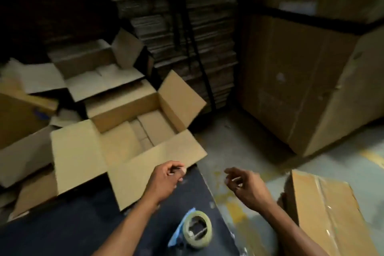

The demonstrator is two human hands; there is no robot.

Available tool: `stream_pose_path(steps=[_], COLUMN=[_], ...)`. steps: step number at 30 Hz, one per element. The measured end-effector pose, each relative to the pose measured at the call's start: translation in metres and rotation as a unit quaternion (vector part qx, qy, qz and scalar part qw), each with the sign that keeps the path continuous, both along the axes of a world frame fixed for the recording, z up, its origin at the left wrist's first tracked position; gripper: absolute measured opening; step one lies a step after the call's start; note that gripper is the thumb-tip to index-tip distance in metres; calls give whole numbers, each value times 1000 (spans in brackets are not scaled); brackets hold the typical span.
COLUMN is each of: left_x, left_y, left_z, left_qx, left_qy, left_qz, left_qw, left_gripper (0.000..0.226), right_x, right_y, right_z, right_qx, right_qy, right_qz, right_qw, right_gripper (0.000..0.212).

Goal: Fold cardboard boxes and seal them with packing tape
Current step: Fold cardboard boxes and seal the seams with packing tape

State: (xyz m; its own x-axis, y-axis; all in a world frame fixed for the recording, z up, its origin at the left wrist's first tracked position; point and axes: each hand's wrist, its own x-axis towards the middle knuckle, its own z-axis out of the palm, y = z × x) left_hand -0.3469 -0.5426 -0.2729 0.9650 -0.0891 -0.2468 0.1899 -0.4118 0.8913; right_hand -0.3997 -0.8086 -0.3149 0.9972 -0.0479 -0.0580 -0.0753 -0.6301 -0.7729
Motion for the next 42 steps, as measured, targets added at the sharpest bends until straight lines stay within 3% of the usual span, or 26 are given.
stream_pose_path(steps=[7,11,16,19,23,27,29,33,37,39,41,42], left_x=[18,29,44,57,86,107,117,129,133,132,123,116], left_y=[205,265,328,365,412,438,448,453,441,440,438,437], left_z=[1,-32,-60,-68,-81,-96,-103,-93,-17,27,65,81], left_qx=[-96,-108,-100,-67,-33,-131,-206,-199,-178,-172,-149,-130], left_qy=[38,72,68,58,32,112,152,104,-7,-56,-85,-96], left_qz=[255,349,448,466,475,448,426,367,340,329,315,310], left_qw=[961,928,886,881,879,877,868,903,923,927,934,937], left_gripper=[9,14,25,36,67,89,79,48,26,28,6,14], right_x=[54,106,162,170,180,192,198,208,214,210,200,193], right_y=[167,240,334,386,452,495,506,501,494,489,481,477], right_z=[30,11,-29,-51,-72,-96,-106,-98,-41,1,38,55], right_qx=[-12,-56,-158,-204,-276,-327,-347,-370,-372,-362,-351,-351], right_qy=[0,30,35,48,16,43,49,7,-73,-108,-124,-127], right_qz=[121,221,299,293,274,240,212,170,147,147,148,150], right_qw=[993,973,940,933,921,913,912,913,914,914,916,915], right_gripper=[25,29,51,70,89,92,86,69,40,36,35,37])
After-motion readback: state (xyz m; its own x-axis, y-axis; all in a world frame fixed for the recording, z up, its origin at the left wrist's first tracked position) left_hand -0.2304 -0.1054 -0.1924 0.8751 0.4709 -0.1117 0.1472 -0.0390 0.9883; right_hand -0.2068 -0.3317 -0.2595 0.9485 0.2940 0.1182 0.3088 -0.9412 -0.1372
